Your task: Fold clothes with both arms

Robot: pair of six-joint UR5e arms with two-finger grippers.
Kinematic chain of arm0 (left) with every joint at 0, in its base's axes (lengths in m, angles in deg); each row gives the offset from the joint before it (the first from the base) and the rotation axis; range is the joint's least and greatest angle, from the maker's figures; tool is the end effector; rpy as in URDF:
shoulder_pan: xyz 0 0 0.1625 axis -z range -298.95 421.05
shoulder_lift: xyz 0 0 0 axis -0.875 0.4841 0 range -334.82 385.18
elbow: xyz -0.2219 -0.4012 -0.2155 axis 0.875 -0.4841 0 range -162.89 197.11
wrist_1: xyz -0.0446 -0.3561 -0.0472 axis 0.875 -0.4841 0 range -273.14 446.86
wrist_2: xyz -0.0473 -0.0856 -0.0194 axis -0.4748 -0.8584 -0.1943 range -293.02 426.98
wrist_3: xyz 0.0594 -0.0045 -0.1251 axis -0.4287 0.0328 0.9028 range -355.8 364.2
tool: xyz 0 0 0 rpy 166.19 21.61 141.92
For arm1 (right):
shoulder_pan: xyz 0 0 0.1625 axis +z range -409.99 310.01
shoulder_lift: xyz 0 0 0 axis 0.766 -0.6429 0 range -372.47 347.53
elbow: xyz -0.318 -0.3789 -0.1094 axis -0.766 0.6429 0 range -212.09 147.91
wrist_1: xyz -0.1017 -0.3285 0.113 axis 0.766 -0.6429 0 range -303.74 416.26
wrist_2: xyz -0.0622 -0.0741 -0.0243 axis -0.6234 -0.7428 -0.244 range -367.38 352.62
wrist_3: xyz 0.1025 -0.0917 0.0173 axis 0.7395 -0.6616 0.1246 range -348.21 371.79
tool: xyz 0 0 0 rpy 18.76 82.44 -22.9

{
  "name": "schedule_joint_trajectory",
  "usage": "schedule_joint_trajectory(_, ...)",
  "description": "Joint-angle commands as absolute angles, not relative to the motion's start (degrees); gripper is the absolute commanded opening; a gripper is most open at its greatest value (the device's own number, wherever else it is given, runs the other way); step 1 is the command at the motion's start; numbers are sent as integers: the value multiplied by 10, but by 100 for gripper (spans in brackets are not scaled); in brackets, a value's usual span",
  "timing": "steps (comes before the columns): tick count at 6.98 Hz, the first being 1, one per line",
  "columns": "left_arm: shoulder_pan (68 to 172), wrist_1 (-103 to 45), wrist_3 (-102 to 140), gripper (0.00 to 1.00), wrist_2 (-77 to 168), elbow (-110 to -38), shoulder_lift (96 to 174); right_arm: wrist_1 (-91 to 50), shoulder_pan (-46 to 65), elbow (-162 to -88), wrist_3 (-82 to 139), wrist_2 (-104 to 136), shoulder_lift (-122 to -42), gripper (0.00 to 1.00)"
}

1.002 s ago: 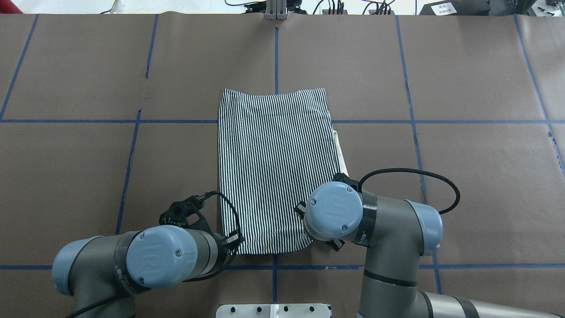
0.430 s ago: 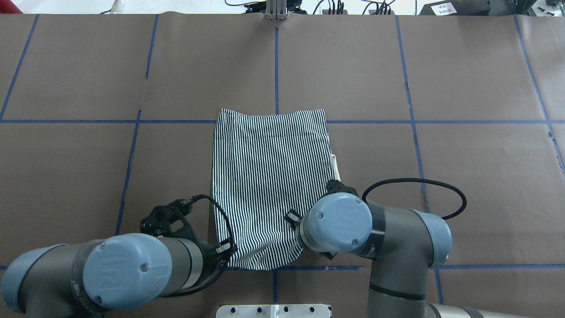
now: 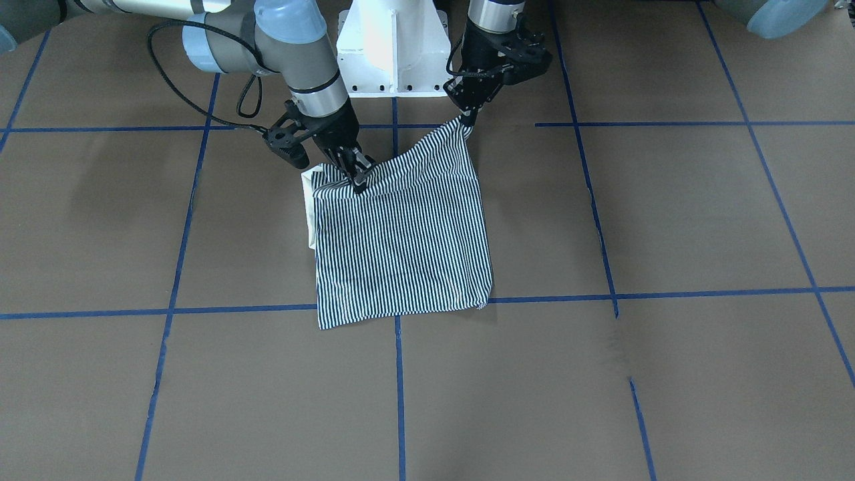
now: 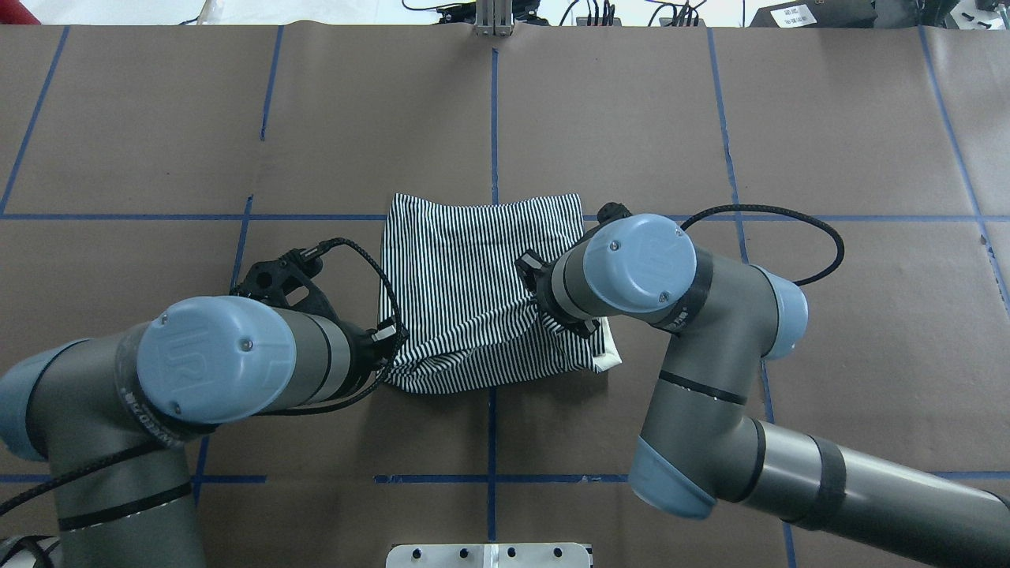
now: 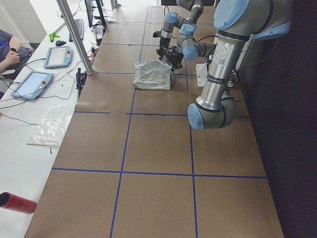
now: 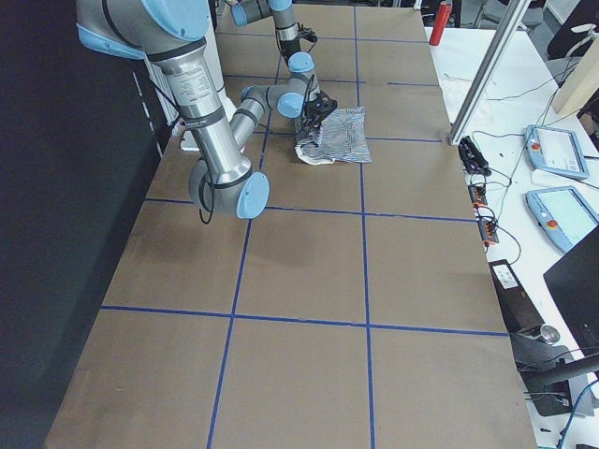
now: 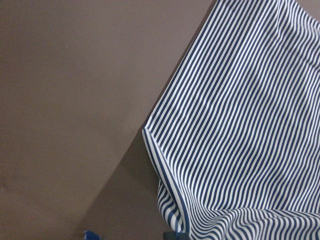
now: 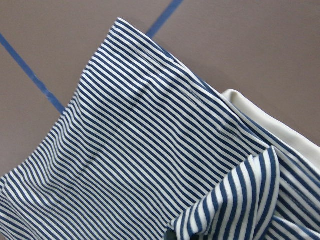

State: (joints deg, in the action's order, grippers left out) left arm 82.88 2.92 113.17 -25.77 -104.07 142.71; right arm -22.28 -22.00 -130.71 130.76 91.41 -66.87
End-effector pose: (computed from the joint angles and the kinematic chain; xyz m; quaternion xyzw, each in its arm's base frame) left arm 0.4907 -0.3332 0.3289 -0.0105 0.4438 -0.3024 0.8435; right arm -0.5704 -0.4301 0.3346 -0.0718 -0.4651 0.3889 0.7920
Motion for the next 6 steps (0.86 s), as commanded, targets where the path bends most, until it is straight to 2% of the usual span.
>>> schedule_joint_trajectory(1, 854, -20, 1113, 0, -257, -969, 1442, -185, -193, -1202, 1299, 915, -599, 0)
schedule_joint_trajectory(3, 885, -60, 1112, 0, -257, -935, 1446, -120, -177, -1144, 1283, 911, -592, 0)
schedule_joint_trajectory(4, 900, -87, 1112, 0, -258, -895, 1461, -120, -170, -1137, 1277, 911, -591, 0)
schedule_joint_trajectory(6, 915, -93, 1113, 0, -269, -886, 1468, -120, -170, -1135, 1268, 911, -591, 0)
